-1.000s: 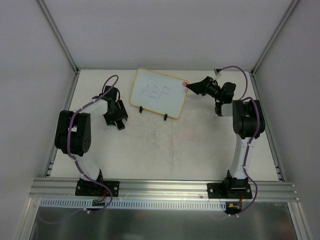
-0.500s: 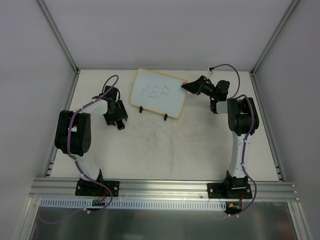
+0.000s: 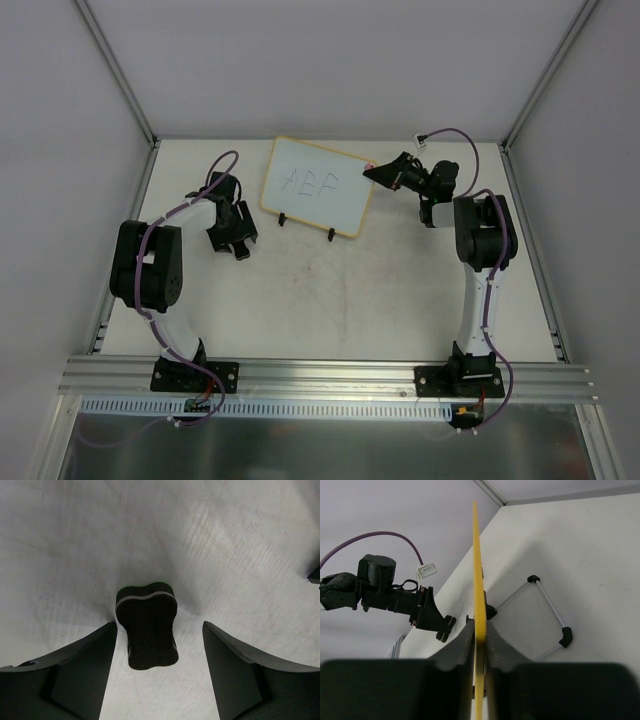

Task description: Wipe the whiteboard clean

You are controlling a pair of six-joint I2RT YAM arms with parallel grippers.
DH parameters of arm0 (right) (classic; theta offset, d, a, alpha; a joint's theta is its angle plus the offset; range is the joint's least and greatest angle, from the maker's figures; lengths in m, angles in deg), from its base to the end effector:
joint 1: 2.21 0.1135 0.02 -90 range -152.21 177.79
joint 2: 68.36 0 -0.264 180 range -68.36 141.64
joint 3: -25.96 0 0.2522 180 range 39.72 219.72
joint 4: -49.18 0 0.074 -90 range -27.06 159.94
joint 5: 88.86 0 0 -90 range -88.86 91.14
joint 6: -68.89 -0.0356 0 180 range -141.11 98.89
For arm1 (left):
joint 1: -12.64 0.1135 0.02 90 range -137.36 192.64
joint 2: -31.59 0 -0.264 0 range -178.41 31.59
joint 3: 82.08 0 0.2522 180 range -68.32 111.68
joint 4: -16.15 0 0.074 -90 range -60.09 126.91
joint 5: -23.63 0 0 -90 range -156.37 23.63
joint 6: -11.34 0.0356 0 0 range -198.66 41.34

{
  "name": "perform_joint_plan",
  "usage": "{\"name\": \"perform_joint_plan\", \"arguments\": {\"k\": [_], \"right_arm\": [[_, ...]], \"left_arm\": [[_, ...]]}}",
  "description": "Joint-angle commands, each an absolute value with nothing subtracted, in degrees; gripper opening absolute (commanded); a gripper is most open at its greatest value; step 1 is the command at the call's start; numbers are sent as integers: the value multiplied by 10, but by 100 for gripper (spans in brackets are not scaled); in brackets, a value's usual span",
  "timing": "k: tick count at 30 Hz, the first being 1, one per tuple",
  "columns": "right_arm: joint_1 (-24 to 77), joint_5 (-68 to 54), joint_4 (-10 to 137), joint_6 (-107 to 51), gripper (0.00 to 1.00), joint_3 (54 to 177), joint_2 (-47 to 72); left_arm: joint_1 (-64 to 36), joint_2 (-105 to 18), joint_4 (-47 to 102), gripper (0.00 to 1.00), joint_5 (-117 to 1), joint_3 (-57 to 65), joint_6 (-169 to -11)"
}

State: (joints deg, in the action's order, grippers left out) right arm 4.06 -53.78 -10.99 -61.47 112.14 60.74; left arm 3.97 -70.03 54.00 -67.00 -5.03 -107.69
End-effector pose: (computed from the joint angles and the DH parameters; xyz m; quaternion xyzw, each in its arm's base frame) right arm 0.4555 0.0793 0.1746 -0.2007 0.6120 0.5339 0.5479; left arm 0.3493 -0.0529 0.1701 -0.1729 0.9556 -0.0720 0.2273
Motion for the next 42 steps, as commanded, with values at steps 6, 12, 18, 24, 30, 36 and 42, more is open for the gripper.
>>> {"name": "perform_joint_plan", "arguments": {"k": [6,12,18,24,30,36,42], "right_arm": [[44,-567,-246,-635,0,1157,617],[45,-568,-247,-629,0,1152,613],[45,-572,-247,-628,0,1150,614],[44,-572,-249,-625,0,1149,615],[44,-574,-248,-623,0,1144,614],[45,-574,-248,-622,0,1144,615],[44,-577,-248,-620,0,1142,614]], "left_arm": [[31,-689,571,71,-672,-40,-1070],[31,-702,572,69,-694,-31,-1068],[31,-710,573,59,-694,-23,-1071],[31,-706,578,52,-708,-24,-1070],[31,-719,580,47,-716,-26,-1073],[29,-730,582,35,-721,-26,-1070],[28,-710,581,5,-727,-37,-1075]]}}
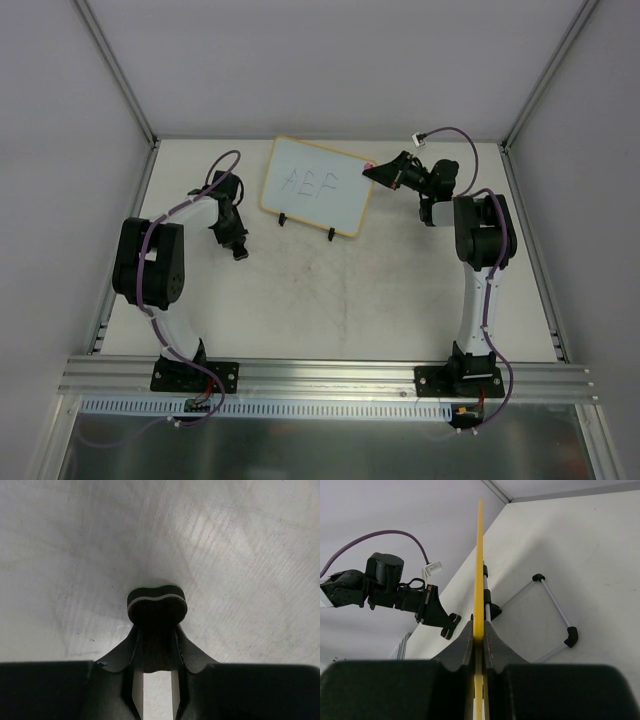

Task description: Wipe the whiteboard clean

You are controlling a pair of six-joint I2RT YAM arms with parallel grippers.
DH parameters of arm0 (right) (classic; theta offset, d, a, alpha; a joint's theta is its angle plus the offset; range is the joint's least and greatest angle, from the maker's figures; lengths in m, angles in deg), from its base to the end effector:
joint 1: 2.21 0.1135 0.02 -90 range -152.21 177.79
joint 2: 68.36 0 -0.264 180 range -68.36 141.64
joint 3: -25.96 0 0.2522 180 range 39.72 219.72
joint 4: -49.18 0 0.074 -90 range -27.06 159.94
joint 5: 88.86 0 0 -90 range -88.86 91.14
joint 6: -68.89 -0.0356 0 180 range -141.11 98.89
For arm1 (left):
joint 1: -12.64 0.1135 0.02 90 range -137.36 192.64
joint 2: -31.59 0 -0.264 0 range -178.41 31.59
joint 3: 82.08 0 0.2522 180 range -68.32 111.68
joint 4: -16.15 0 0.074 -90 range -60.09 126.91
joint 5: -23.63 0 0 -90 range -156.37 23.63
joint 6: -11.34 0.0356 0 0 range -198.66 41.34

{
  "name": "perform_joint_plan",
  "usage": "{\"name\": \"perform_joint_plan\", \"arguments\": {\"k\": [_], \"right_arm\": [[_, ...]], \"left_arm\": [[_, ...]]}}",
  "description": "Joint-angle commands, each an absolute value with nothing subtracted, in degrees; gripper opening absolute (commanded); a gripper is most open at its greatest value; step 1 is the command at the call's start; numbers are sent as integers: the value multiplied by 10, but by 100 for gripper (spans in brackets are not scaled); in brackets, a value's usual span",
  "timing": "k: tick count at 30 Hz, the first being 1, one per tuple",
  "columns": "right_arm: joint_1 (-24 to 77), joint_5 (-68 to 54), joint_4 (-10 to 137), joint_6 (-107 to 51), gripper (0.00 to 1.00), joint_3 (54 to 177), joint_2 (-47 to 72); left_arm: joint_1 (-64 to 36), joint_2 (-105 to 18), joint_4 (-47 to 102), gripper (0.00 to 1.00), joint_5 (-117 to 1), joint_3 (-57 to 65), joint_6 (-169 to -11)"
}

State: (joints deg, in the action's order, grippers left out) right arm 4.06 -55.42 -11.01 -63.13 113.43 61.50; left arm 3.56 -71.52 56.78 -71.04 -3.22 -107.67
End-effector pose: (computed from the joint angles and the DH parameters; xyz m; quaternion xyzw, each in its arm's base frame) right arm 0.4586 0.0803 0.1747 -0.2051 0.6113 0.5458 0.5351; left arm 0.3523 -0.0534 0.1679 -0.1775 0.9590 -0.0333 0.2184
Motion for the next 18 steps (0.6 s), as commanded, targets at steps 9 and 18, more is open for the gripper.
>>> {"name": "perform_joint_plan", "arguments": {"k": [9,18], "right_arm": [[44,-576,-248,-625,0,1138,611],[44,-576,-248,-629,0,1135,605]], "left_arm": [[24,-611,578,9,-702,2,-1071],[8,-661,534,7,-616,141,-1034]]}}
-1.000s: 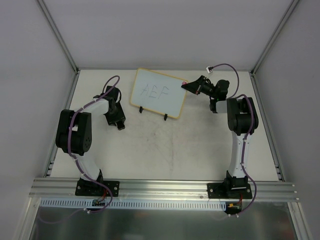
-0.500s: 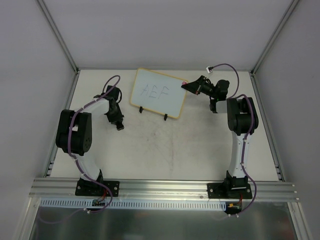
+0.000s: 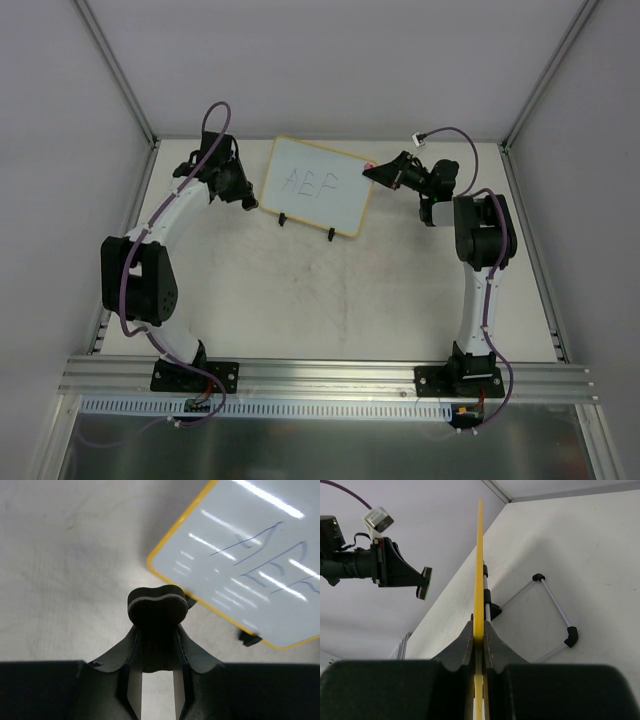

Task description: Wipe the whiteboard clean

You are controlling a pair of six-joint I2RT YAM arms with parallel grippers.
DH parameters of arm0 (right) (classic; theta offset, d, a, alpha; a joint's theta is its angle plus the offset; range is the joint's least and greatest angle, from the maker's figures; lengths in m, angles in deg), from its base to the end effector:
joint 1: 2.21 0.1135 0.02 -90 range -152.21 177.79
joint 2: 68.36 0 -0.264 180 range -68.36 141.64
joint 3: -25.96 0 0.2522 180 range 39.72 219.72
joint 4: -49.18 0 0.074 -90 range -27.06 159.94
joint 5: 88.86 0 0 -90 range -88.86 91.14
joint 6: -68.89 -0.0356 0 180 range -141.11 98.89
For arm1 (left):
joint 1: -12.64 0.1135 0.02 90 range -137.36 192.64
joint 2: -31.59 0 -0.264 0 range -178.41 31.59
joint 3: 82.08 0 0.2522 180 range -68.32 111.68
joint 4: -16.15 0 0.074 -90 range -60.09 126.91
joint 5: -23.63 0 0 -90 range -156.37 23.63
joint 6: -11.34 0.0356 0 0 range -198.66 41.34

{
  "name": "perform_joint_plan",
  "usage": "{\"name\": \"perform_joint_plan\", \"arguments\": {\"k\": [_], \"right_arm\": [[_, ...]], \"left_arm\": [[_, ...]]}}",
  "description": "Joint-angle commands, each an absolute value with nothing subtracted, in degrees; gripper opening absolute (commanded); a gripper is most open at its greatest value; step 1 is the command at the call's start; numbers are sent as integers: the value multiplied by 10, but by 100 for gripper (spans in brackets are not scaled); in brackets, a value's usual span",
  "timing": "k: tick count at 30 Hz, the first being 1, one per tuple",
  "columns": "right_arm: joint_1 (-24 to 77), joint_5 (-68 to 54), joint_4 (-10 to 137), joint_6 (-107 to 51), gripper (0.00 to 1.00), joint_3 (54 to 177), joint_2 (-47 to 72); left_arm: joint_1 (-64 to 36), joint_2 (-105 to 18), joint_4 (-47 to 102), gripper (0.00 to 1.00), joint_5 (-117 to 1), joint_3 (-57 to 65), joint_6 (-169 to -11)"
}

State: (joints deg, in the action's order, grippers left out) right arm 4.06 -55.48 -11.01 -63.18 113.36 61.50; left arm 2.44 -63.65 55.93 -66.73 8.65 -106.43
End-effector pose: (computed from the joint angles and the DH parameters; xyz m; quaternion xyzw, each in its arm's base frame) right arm 0.4584 0.0803 0.1744 -0.2049 0.6118 0.5463 0.5342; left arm 0.3681 -0.0660 0.2800 -0.1419 0.9105 -0.1236 0.3682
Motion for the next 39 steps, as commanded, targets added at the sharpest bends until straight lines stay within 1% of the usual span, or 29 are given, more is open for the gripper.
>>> {"name": "perform_joint_plan", "arguments": {"k": [1,3,6,8,18,31,34,39], "right_arm": [[44,-576,-248,-629,0,1136,605],[44,-576,-248,-629,0,1135,605],[44,-578,-248,-630,0,1136,602],[44,-580,-248,-629,0,1137,600],[44,-582,-248,-631,0,1138,600],[42,-585,-248,-634,0,1137,597],[42,-586,-248,-632,0,1136,594],[40,-587,-249,-634,0,1135,593]], "left_arm": [[3,-667,527,1,-619,153,-1019],[-12,-679,489,0,-634,170,-1002],[-15,-711,456,0,-595,205,-975],[-17,-733,450,0,-586,242,-963],[-33,-834,446,0,-581,349,-901],[-59,-888,446,0,-621,394,-854],[-59,-893,445,0,-606,396,-855],[-62,-910,445,0,-619,398,-850]]}}
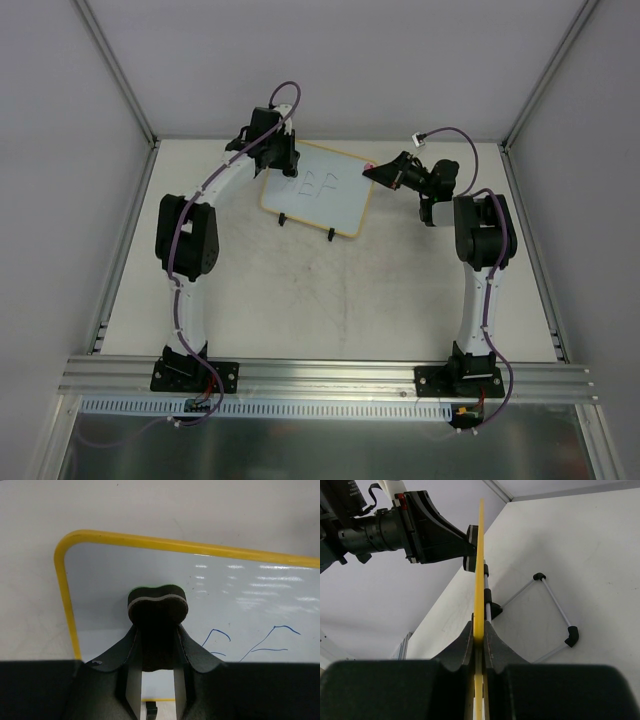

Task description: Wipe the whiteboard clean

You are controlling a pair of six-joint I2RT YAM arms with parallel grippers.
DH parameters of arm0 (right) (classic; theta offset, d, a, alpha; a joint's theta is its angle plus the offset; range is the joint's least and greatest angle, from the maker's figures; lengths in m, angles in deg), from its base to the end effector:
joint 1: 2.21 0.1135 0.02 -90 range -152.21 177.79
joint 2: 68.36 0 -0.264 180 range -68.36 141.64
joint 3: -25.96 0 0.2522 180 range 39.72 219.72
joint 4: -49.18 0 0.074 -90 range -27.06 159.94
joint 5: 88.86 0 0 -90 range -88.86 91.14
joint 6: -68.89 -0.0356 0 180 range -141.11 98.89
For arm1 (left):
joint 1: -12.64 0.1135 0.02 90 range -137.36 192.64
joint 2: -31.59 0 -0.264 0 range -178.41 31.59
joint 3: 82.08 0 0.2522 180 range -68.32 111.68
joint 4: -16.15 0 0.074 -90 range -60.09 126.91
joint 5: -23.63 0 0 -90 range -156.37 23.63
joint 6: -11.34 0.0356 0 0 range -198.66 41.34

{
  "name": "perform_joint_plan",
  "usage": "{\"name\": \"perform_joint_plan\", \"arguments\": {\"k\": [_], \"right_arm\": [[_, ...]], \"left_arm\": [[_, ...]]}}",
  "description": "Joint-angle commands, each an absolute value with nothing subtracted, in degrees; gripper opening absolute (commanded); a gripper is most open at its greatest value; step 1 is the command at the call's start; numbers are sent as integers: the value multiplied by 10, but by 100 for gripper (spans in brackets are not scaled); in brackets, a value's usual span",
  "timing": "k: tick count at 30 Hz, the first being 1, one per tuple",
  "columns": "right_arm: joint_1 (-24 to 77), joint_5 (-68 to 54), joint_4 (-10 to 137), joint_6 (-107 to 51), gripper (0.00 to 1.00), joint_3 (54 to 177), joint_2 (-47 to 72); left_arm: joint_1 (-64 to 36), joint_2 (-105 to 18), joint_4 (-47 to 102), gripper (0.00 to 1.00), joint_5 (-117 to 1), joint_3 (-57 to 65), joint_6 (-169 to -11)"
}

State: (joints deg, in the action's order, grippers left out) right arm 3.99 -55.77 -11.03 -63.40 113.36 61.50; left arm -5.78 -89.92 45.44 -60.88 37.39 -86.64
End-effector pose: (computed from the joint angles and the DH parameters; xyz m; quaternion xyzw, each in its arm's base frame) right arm 0.4583 0.0798 0.1744 -0.2054 0.6120 0.5477 0.5322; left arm 0.4766 -0.1623 0.2727 0.1026 0.8650 -0.1524 0.4669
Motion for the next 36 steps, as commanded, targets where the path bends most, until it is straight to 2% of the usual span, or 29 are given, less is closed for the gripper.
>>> {"name": "perform_joint_plan", "arguments": {"k": [1,14,20,24,36], "right_arm": [[40,-587,-249,-634,0,1135,593],[40,-587,-249,-633,0,1134,590],[40,-586,-249,-634,0,1135,590],[40,-588,-249,-636,0,1134,589],[40,-592,-249,-633,0,1128,581]], "left_arm": [[-62,-912,445,0,-617,397,-850],[-69,-898,445,0,-649,338,-864],[-79,-863,426,0,-689,258,-874],[-92,-843,403,0,-762,189,-874],[-89,-841,360,0,-731,117,-916]]}}
